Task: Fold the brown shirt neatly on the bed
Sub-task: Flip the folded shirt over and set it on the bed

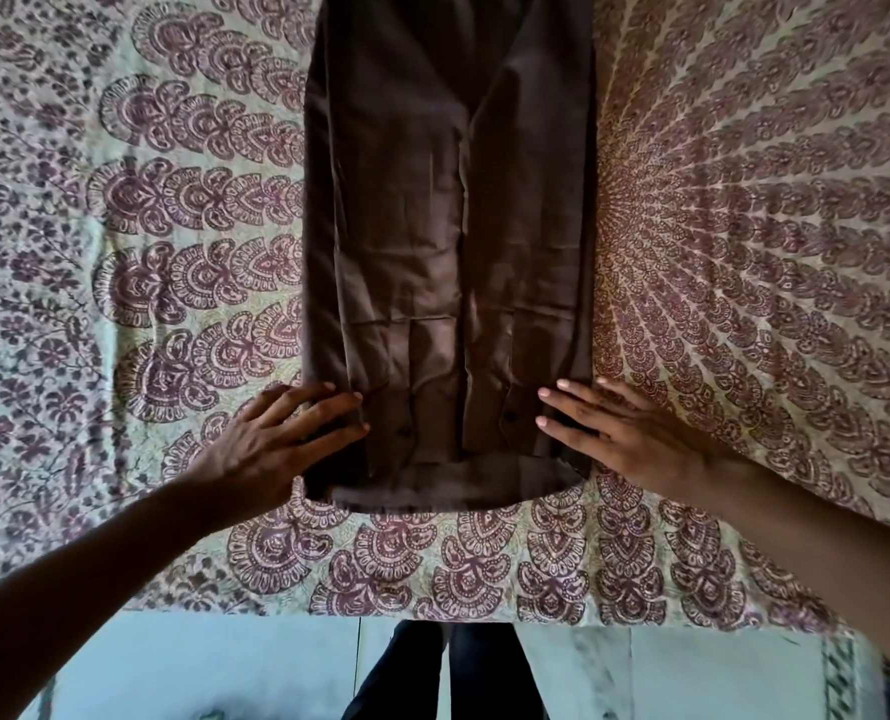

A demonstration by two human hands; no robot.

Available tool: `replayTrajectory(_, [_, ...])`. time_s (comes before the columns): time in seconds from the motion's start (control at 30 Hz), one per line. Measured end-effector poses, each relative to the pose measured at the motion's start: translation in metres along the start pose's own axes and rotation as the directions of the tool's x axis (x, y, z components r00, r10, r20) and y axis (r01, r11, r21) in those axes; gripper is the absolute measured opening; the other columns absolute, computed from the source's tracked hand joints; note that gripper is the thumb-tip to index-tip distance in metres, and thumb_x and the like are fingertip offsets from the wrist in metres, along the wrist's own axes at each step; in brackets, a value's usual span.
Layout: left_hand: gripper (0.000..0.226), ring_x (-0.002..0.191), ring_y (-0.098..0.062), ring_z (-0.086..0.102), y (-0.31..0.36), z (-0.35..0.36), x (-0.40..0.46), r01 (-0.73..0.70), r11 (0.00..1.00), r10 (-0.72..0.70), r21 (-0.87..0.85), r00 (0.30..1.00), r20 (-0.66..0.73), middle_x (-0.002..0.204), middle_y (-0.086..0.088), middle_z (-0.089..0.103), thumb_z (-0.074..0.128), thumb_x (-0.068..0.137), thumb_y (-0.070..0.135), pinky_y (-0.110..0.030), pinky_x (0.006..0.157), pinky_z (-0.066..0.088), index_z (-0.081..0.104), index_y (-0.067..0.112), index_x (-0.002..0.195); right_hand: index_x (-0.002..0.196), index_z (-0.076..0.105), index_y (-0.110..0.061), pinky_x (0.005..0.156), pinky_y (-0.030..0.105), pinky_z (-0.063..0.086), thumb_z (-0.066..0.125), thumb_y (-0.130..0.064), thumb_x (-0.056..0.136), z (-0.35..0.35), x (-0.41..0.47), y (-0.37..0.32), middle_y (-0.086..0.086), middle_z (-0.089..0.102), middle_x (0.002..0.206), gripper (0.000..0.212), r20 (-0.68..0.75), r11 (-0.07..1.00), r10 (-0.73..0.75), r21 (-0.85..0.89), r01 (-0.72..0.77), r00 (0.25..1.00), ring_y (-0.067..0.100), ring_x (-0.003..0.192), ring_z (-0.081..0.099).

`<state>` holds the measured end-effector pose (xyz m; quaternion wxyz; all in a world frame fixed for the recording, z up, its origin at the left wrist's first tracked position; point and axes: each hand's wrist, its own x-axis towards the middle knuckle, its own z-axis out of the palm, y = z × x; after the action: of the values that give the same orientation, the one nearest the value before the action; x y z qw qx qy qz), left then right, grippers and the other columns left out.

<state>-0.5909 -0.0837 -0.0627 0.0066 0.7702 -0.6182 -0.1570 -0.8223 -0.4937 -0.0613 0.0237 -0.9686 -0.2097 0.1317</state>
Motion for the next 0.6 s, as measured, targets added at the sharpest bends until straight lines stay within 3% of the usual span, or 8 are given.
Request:
replayTrajectory(0.1, [0.083, 0.144, -0.031, 0.045, -0.012, 0.0, 0.001, -0.085, 0.996, 0.085, -0.004, 0.996, -0.009, 0.167, 0.001, 0.032, 0.06, 0.08, 0.002, -0.049, 0.104, 0.044, 0.043, 0.034, 0.155, 0.15, 0.052, -0.015, 0.108, 0.053, 0.043, 0.07, 0.012, 0.076, 0.0, 0.004, 0.001, 0.015, 0.043, 0.16, 0.081, -0.067, 1.0, -0.021, 0.011, 0.022, 0.998, 0.033, 0.145, 0.046])
replayTrajectory(0.2, [0.065, 0.135, -0.032, 0.053, -0.022, 0.0, 0.012, -0.135, 0.99, 0.136, 0.029, 0.99, -0.047, 0.162, 0.0, 0.043, 0.055, 0.092, 0.01, -0.05, 0.1, 0.044, 0.048, 0.034, 0.152, 0.141, 0.062, -0.016, 0.102, 0.048, 0.043, 0.068, 0.005, 0.088, -0.006, 0.01, 0.004, 0.013, 0.052, 0.155, 0.058, -0.126, 0.998, -0.07, -0.006, 0.07, 0.99, 0.03, 0.138, 0.055])
replayTrajectory(0.27, [0.057, 0.128, -0.032, 0.055, -0.021, 0.0, 0.021, -0.118, 0.993, 0.119, 0.025, 0.99, -0.078, 0.152, -0.001, 0.054, 0.054, 0.09, 0.016, -0.05, 0.098, 0.042, 0.057, 0.034, 0.144, 0.134, 0.068, -0.016, 0.098, 0.049, 0.048, 0.055, -0.001, 0.095, -0.01, 0.013, 0.005, 0.012, 0.058, 0.149, 0.044, -0.175, 0.997, -0.076, -0.019, 0.074, 0.982, 0.029, 0.132, 0.06])
replayTrajectory(0.37, [0.046, 0.119, -0.028, 0.056, -0.003, -0.005, 0.035, -0.009, 0.992, -0.011, -0.129, 0.988, -0.157, 0.134, 0.002, 0.062, 0.059, 0.079, 0.018, -0.047, 0.093, 0.037, 0.068, 0.036, 0.121, 0.121, 0.075, -0.018, 0.094, 0.049, 0.049, 0.047, -0.007, 0.092, -0.008, 0.02, -0.001, 0.008, 0.067, 0.138, 0.042, -0.208, 1.0, -0.012, 0.004, 0.013, 0.978, 0.028, 0.123, 0.066])
replayTrajectory(0.47, [0.049, 0.121, -0.021, 0.046, 0.011, -0.015, 0.052, 0.169, 0.918, -0.248, -0.358, 0.95, -0.188, 0.13, 0.01, 0.059, 0.083, 0.066, 0.004, -0.046, 0.088, 0.034, 0.074, 0.039, 0.098, 0.114, 0.077, -0.02, 0.097, 0.045, 0.042, 0.052, -0.001, 0.083, -0.007, 0.029, -0.006, -0.002, 0.073, 0.127, 0.044, -0.268, 0.966, 0.202, 0.213, -0.147, 0.942, 0.017, 0.119, 0.063])
replayTrajectory(0.53, [0.049, 0.122, -0.018, 0.047, 0.008, -0.025, 0.064, 0.219, 0.857, -0.344, -0.467, 0.917, -0.2, 0.131, 0.019, 0.058, 0.081, 0.068, 0.001, -0.051, 0.09, 0.036, 0.073, 0.04, 0.097, 0.116, 0.075, -0.024, 0.104, 0.039, 0.046, 0.062, 0.016, 0.077, -0.017, 0.036, -0.006, -0.007, 0.074, 0.12, 0.058, -0.193, 0.784, 0.46, 0.547, -0.294, 0.867, 0.005, 0.117, 0.063])
replayTrajectory(0.6, [0.046, 0.109, -0.014, 0.061, -0.003, -0.038, 0.079, 0.243, 0.787, -0.43, -0.567, 0.875, -0.222, 0.117, 0.022, 0.066, 0.068, 0.073, 0.007, -0.05, 0.09, 0.045, 0.068, 0.041, 0.104, 0.114, 0.072, -0.031, 0.104, 0.027, 0.053, 0.063, 0.027, 0.077, -0.04, 0.044, -0.003, -0.017, 0.073, 0.117, 0.069, -0.02, 0.445, 0.642, 0.824, -0.351, 0.767, -0.005, 0.117, 0.064])
